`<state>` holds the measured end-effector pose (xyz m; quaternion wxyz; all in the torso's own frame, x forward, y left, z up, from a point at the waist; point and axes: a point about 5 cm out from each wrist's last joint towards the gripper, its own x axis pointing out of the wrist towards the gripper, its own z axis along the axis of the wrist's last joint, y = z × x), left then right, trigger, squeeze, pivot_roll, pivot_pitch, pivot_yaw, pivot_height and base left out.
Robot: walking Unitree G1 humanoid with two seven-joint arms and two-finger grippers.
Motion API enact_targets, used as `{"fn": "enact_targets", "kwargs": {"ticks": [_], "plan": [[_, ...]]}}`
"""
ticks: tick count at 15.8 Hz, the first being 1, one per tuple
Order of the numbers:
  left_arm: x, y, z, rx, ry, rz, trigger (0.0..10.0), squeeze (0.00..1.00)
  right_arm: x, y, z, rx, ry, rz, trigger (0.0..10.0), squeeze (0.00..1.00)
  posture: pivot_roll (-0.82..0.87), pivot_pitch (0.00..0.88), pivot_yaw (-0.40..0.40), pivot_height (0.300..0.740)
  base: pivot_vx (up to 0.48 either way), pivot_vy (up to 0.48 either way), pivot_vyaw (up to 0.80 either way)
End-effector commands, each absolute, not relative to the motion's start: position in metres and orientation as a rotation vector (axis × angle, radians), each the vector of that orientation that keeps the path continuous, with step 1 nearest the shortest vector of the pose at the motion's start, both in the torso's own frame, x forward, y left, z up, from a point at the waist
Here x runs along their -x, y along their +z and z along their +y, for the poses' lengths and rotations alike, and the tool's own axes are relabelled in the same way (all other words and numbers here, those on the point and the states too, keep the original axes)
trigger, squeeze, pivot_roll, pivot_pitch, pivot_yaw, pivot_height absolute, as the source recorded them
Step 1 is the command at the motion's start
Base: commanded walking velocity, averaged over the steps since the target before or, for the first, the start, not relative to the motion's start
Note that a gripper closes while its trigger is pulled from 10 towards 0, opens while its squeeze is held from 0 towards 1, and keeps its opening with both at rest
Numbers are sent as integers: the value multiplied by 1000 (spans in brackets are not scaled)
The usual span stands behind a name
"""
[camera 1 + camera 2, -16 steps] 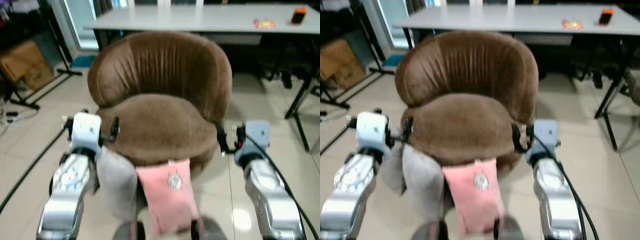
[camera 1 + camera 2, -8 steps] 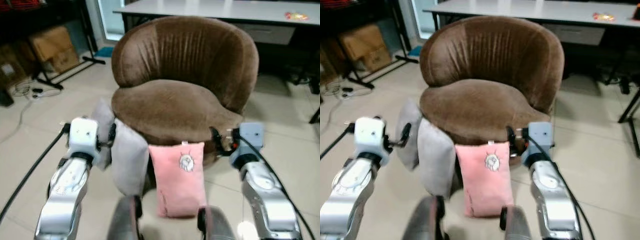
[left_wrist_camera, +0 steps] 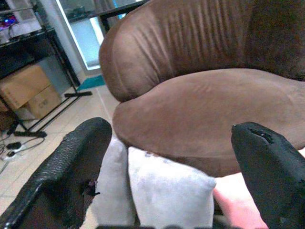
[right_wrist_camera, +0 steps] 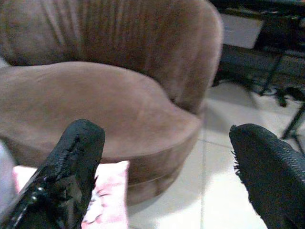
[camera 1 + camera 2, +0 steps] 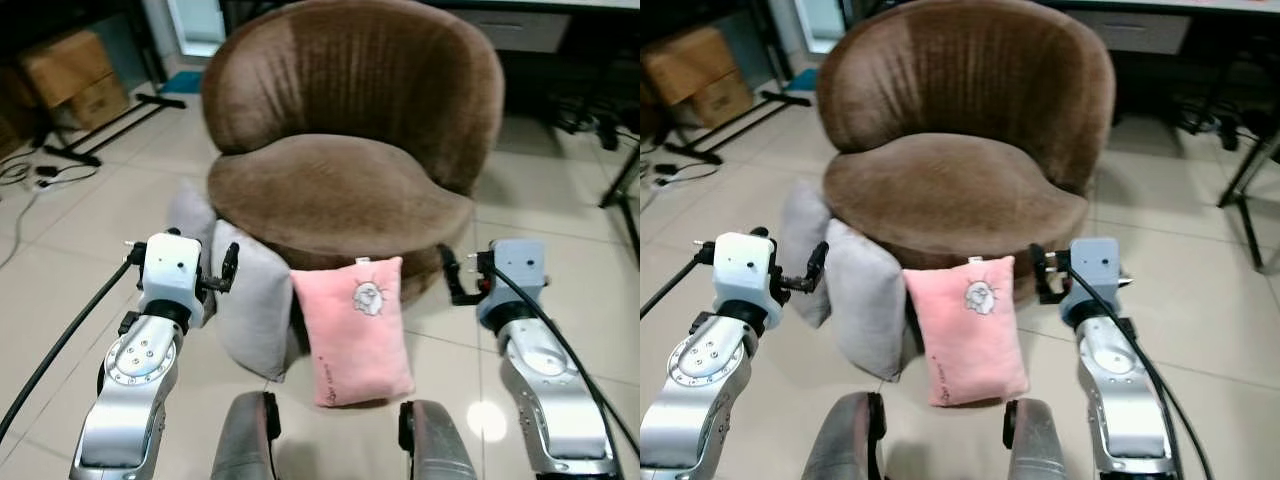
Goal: Move the pillow to the sofa from floor
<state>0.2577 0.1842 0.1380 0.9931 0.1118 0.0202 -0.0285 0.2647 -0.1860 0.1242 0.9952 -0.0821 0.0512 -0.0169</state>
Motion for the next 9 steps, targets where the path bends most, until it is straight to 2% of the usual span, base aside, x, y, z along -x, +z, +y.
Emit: {"fn": "enact_targets", "kwargs": {"ticks": [1,2,3,5,9], "plan": [[-260,140,184,-241,-50,26,10000,647,-266,124,-182,164,-25,91,10000,1000,-146,0,73,602,0,0,0],[-260,141,184,-245,-47,23,10000,188,-266,124,-181,157,-15,80,10000,1000,-146,0,73,602,0,0,0],[-261,142,184,-263,-42,16,10000,0,-266,125,-179,137,-4,58,10000,1000,-146,0,73,602,0,0,0],[-261,141,183,-235,-64,22,10000,0,-266,122,-178,152,-19,94,10000,1000,-145,0,73,602,141,0,0],[-261,141,183,-242,-61,18,10000,0,-264,116,-181,128,-47,131,10000,1000,-145,0,73,602,355,0,-730]]}}
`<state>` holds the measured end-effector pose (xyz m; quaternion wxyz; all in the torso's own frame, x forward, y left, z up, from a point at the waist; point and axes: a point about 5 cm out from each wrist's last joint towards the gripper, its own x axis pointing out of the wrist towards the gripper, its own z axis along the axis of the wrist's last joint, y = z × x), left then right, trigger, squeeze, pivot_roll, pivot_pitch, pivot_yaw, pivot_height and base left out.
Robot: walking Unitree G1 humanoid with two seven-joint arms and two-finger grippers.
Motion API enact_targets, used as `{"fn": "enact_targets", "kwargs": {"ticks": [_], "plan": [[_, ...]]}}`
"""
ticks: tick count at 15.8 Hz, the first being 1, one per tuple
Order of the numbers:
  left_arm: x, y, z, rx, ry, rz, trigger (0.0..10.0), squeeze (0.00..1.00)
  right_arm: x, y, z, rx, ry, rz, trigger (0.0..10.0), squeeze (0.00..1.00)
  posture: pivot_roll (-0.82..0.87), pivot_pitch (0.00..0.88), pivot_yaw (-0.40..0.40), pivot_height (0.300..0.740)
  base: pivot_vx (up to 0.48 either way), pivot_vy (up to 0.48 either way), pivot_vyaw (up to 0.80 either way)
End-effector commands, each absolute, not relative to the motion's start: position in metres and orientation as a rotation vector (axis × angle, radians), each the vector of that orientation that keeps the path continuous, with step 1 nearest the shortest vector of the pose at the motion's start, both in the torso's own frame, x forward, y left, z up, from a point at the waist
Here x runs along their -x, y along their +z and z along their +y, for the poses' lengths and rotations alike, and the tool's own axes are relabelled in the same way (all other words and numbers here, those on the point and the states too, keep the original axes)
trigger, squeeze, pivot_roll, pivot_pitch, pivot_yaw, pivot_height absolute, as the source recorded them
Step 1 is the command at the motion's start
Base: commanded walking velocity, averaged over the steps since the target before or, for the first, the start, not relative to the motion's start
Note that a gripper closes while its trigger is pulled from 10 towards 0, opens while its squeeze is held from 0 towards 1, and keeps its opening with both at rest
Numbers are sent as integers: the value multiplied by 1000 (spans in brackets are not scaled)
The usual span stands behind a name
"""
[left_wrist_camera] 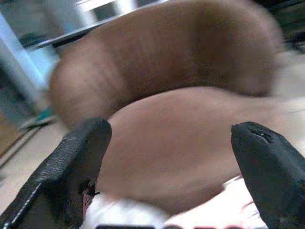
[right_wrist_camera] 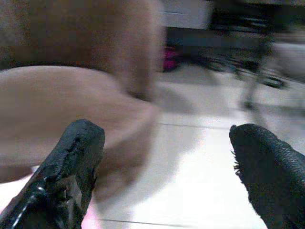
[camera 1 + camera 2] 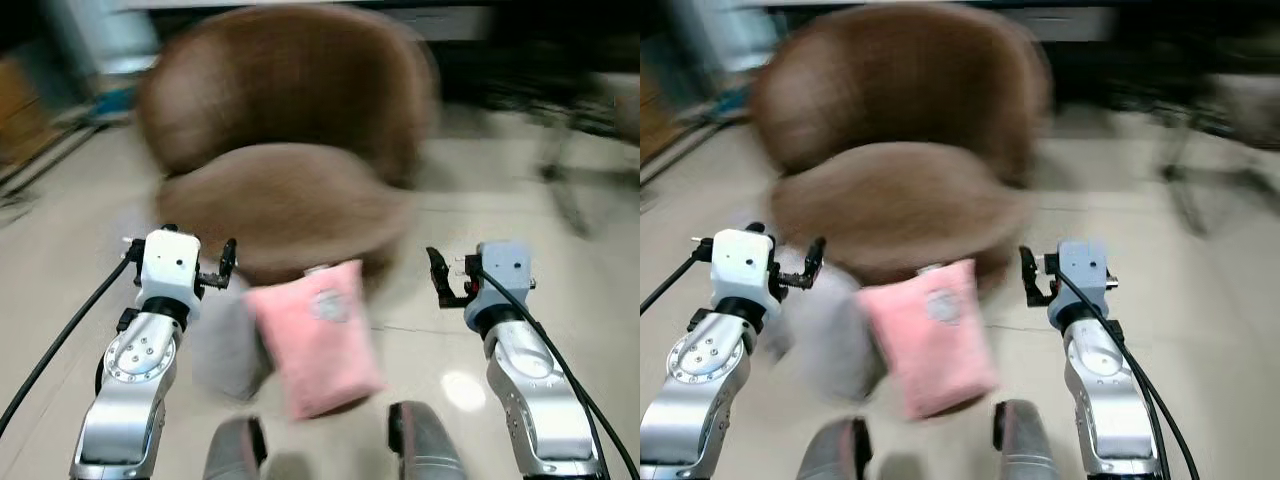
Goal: Move the pillow to the sofa from floor
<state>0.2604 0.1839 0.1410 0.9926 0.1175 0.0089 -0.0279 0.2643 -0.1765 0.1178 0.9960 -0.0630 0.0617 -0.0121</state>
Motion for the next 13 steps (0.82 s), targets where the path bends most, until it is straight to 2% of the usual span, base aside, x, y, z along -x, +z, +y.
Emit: {"fn": "enact_targets", "kwargs": {"ticks": [1,2,3,6,8,10,13], "plan": [[-262,141,183,-243,-62,18,10000,0,-265,117,-182,125,-58,127,10000,1000,-146,0,74,602,360,0,0],[-262,141,183,-242,-62,18,10000,0,-265,117,-182,119,-52,125,10000,1000,-146,0,74,602,360,0,0],[-262,140,182,-245,-70,20,10000,0,-265,119,-176,112,3,122,10000,0,-148,0,75,602,356,0,0],[-262,140,182,-248,-74,20,10000,0,-265,117,-169,176,54,137,10000,0,-146,0,75,602,356,0,0],[-262,140,181,-249,-76,20,10000,0,-265,117,-167,207,71,137,10000,0,-147,0,75,602,349,0,800],[-262,140,181,-251,-74,17,10000,0,-266,118,-167,165,83,134,10000,0,-147,0,76,602,292,0,800],[-262,140,179,-251,-62,4,10000,0,-264,117,-165,156,134,134,10000,0,-148,0,77,602,0,0,0]]}}
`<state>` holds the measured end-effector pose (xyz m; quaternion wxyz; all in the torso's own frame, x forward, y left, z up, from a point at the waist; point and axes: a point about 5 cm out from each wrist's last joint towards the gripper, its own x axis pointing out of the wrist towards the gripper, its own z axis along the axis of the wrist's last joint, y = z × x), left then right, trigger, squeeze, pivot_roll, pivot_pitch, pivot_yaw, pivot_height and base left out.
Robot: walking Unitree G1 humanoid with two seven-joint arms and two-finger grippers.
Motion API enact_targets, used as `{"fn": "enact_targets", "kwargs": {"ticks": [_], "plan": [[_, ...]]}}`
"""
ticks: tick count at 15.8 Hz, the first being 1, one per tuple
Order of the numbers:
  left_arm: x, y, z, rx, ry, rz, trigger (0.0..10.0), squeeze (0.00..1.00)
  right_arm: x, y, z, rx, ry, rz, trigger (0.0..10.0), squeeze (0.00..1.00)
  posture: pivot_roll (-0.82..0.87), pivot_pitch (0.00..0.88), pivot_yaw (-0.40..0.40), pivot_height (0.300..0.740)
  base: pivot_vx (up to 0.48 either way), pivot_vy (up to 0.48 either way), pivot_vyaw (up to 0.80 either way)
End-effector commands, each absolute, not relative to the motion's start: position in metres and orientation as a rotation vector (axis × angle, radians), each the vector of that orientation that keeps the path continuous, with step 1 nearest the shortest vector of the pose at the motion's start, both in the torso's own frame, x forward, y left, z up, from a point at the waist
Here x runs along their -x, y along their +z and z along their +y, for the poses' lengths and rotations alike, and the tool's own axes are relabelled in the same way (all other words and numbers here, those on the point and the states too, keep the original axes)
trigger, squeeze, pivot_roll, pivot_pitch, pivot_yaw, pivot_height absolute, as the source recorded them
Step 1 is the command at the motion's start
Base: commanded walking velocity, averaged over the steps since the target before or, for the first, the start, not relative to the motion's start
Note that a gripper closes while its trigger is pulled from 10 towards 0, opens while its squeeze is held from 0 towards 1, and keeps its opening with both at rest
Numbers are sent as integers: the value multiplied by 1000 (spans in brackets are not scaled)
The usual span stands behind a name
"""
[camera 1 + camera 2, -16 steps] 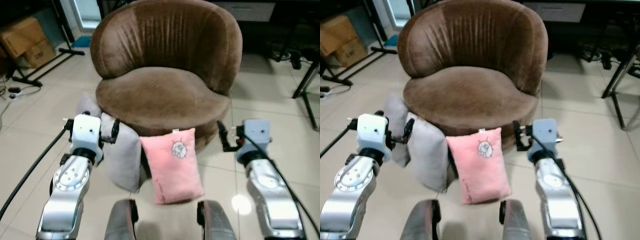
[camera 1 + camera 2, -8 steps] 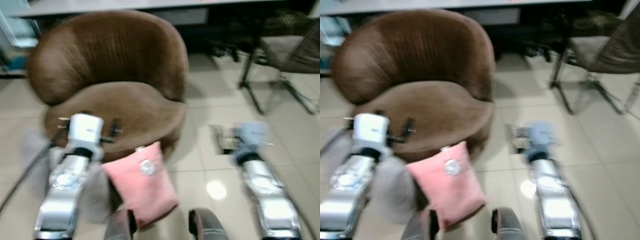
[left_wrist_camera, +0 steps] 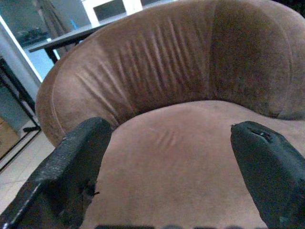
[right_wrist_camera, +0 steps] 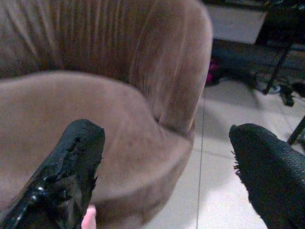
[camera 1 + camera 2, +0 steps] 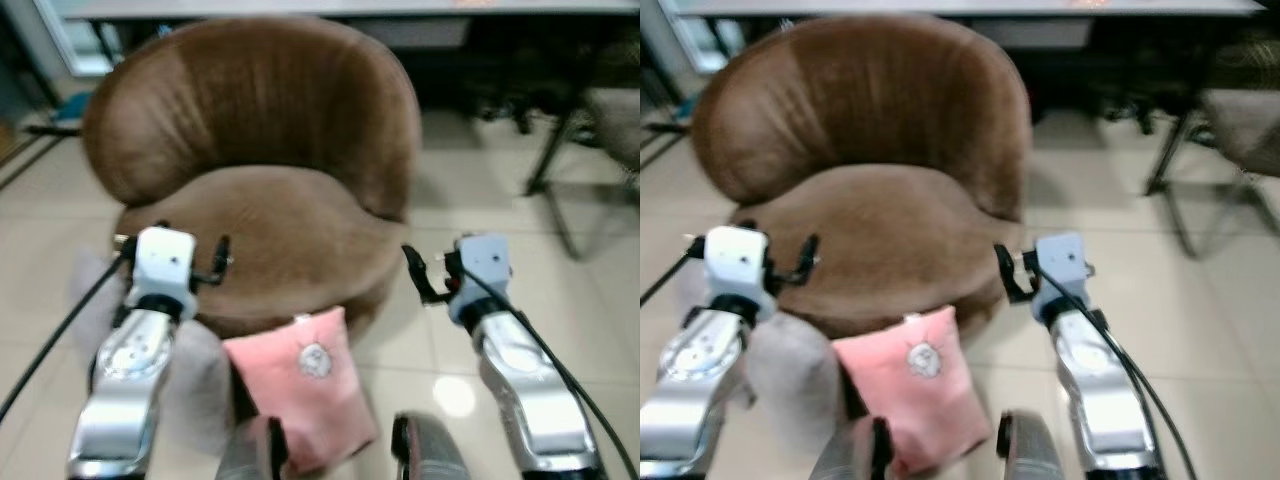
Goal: Move the pillow to the sofa from floor
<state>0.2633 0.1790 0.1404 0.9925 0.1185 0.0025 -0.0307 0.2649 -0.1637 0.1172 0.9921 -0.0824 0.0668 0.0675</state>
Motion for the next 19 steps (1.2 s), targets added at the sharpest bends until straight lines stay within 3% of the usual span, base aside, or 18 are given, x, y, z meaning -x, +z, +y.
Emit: {"fn": "enact_targets", "kwargs": {"ticks": [1,9,14,19], "plan": [[-261,140,179,-255,-62,2,10000,0,-264,117,-163,178,158,131,10000,0,-148,0,77,602,0,0,0],[-260,139,181,-285,-44,-3,10000,0,-263,115,-164,193,150,130,10000,0,-146,0,74,602,0,0,727],[-262,141,181,-304,-37,-28,10000,0,-263,113,-164,91,105,137,10000,0,-144,0,75,602,0,0,0],[-261,139,183,-303,-31,-29,10000,0,-261,110,-167,32,80,146,10000,0,-147,0,76,572,0,0,0]]}}
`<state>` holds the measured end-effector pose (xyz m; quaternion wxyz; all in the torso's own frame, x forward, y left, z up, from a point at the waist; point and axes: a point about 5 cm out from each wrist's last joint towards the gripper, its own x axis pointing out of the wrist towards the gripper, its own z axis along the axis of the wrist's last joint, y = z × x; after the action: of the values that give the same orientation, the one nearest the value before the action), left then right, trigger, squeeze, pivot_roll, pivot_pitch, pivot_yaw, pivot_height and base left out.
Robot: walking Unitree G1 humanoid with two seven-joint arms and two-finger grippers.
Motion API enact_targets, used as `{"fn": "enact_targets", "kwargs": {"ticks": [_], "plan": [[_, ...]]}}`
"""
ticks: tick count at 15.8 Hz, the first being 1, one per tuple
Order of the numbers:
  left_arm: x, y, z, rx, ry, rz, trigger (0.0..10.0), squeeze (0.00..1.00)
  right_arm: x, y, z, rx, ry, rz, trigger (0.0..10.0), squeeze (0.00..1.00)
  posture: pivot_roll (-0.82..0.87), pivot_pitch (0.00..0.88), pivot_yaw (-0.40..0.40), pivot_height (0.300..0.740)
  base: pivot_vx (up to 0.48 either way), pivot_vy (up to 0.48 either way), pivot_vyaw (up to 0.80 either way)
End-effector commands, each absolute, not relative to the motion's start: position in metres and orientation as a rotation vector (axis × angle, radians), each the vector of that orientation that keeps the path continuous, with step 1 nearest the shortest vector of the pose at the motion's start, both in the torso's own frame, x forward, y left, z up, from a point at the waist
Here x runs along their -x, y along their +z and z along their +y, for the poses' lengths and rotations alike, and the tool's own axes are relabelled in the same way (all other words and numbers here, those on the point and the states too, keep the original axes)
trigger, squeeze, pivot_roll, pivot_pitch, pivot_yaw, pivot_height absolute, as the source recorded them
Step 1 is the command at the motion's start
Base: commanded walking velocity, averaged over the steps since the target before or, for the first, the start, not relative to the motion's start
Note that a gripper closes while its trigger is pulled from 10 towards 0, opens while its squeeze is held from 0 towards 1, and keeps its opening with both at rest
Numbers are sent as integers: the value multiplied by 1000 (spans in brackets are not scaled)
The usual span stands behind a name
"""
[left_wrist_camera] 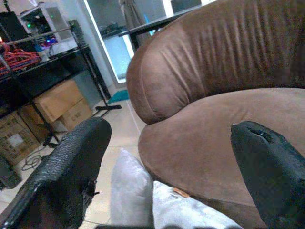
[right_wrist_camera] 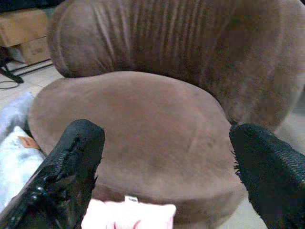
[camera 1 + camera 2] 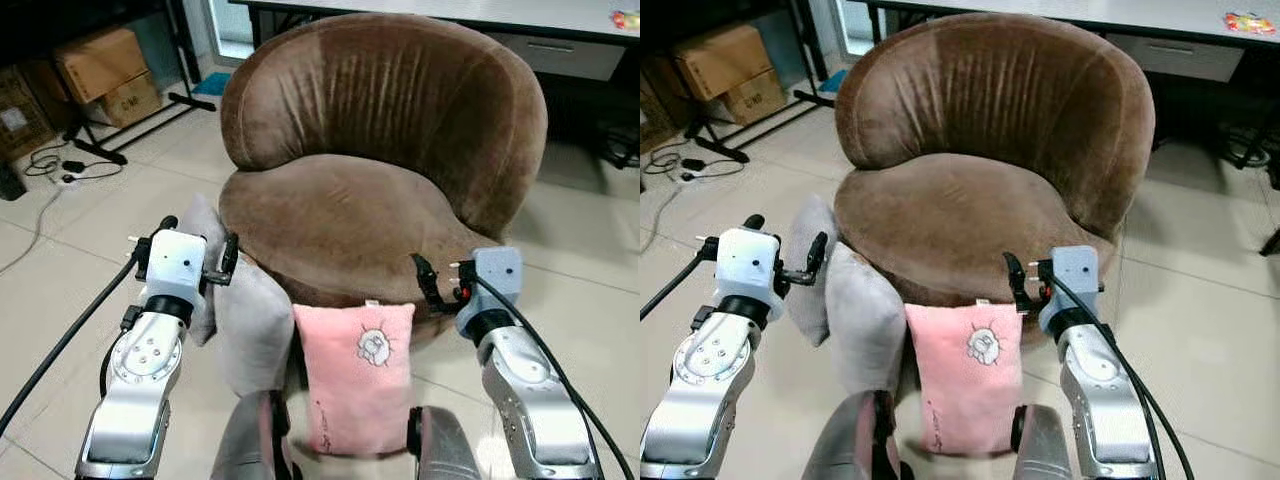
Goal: Move the pillow to the sofa from floor
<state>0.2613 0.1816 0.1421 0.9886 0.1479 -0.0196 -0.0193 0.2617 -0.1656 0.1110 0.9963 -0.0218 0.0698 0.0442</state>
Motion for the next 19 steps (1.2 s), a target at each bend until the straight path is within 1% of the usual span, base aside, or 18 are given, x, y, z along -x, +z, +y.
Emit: {"fn": "enact_targets", "kwargs": {"ticks": [1,15,19], "plan": [[-261,139,183,-303,-31,-29,10000,0,-261,110,-167,32,80,146,10000,0,-147,0,76,572,0,0,0],[-261,139,183,-303,-31,-29,10000,0,-261,110,-167,32,80,146,10000,0,-147,0,76,572,0,0,0],[-263,138,182,-290,-36,-28,10000,0,-262,108,-172,13,34,158,10000,0,-146,0,69,542,0,0,0]]}}
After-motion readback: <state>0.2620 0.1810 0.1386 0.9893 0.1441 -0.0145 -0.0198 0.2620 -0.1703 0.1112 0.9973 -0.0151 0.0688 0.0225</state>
